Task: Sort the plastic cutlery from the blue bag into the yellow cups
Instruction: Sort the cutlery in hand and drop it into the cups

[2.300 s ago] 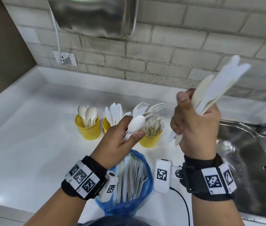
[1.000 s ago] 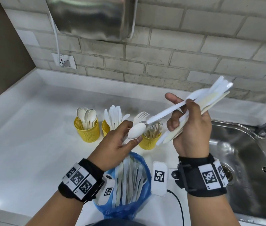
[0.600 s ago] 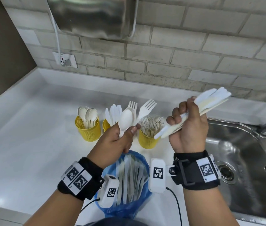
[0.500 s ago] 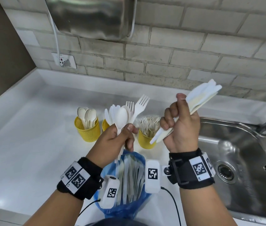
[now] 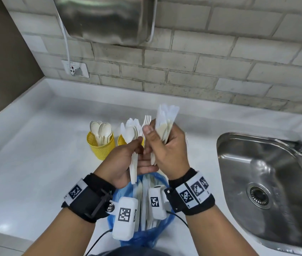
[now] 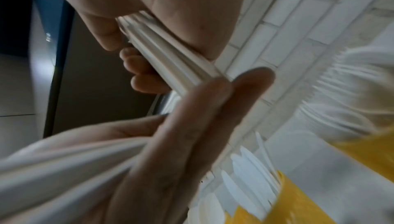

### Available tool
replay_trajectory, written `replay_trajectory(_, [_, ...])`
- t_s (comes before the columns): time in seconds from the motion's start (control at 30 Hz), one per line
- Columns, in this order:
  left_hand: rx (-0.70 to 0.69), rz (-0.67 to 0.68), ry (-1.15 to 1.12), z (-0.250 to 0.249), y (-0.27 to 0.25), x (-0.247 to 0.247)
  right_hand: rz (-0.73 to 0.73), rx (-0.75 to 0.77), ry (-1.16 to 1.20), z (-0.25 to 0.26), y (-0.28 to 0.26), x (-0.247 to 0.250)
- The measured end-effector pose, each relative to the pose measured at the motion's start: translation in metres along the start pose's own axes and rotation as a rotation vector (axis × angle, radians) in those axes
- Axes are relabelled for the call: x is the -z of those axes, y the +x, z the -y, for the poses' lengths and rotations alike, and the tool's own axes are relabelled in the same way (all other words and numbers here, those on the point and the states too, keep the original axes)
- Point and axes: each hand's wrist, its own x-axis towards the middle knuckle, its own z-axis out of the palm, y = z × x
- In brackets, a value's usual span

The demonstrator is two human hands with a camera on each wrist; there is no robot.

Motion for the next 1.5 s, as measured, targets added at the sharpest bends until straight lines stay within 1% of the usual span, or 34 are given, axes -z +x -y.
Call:
replay_trajectory(0.1, [0.005,0.009,-0.009,0.0,-0.001,0.0,0.021,-0.065,-0.015,-0.012,-0.006,0.0])
replay_trajectory(0.2, [0.025,-0.028,-0.006,0.004,0.002,0.005,0.032,-0.094,-0.028,-0.013,-0.005,-0.001])
replay_trajectory(0.3, [0.032,-0.052,0.011,0.003,0.003,0.004,-0.018,-0.107,-0.013,-0.012,-0.001,0.0])
replay_trajectory(0.4, [0.074,-0.053,0.032,-0.002,-0.001,-0.001,-0.121,-0.071,0.056,-0.009,0.003,-0.001])
replay_trajectory(0.5, [0.104,-0.008,0.042,-0.001,-0.003,-0.003,-0.108,-0.004,0.056,-0.007,0.003,0.0])
replay_trajectory(0.57, [0.094,-0.001,0.04,0.0,-0.003,-0.004,-0.104,-0.004,0.014,-0.008,0.0,-0.001])
replay_trajectory(0.67, [0.068,-0.017,0.033,0.002,0.0,-0.003,-0.102,-0.053,-0.031,-0.011,-0.004,-0.001])
replay_trajectory(0.73, [0.053,-0.02,0.024,0.001,0.0,-0.002,-0.084,-0.056,-0.043,-0.01,-0.006,0.0])
replay_trajectory(0.87, [0.044,-0.059,0.047,0.0,-0.003,-0.003,-0.104,-0.045,-0.197,-0.017,0.001,0.007])
replay_trajectory(1.0, [0.011,-0.07,0.037,-0.002,-0.007,-0.006,-0.097,-0.099,-0.309,-0.019,0.009,0.017])
replay_trajectory(1.1, [-0.006,-0.028,0.072,-0.004,-0.009,-0.004,-0.085,-0.175,-0.279,-0.016,0.016,0.027])
replay_trajectory(1.17, [-0.041,-0.034,0.112,-0.007,-0.01,-0.002,-0.135,-0.229,-0.204,-0.015,0.021,0.032])
replay_trajectory(1.23, [-0.1,-0.082,0.13,-0.012,-0.011,0.002,-0.208,-0.267,-0.13,-0.014,0.026,0.036])
replay_trajectory(1.3, [-0.164,-0.146,0.153,-0.017,-0.009,0.009,-0.271,-0.265,-0.107,-0.015,0.03,0.038])
replay_trajectory(1.43, [-0.31,-0.276,0.149,-0.029,-0.01,0.021,-0.312,-0.264,-0.145,-0.02,0.039,0.037])
replay_trajectory(1.5, [-0.391,-0.332,0.155,-0.032,-0.011,0.025,-0.306,-0.27,-0.157,-0.025,0.045,0.031])
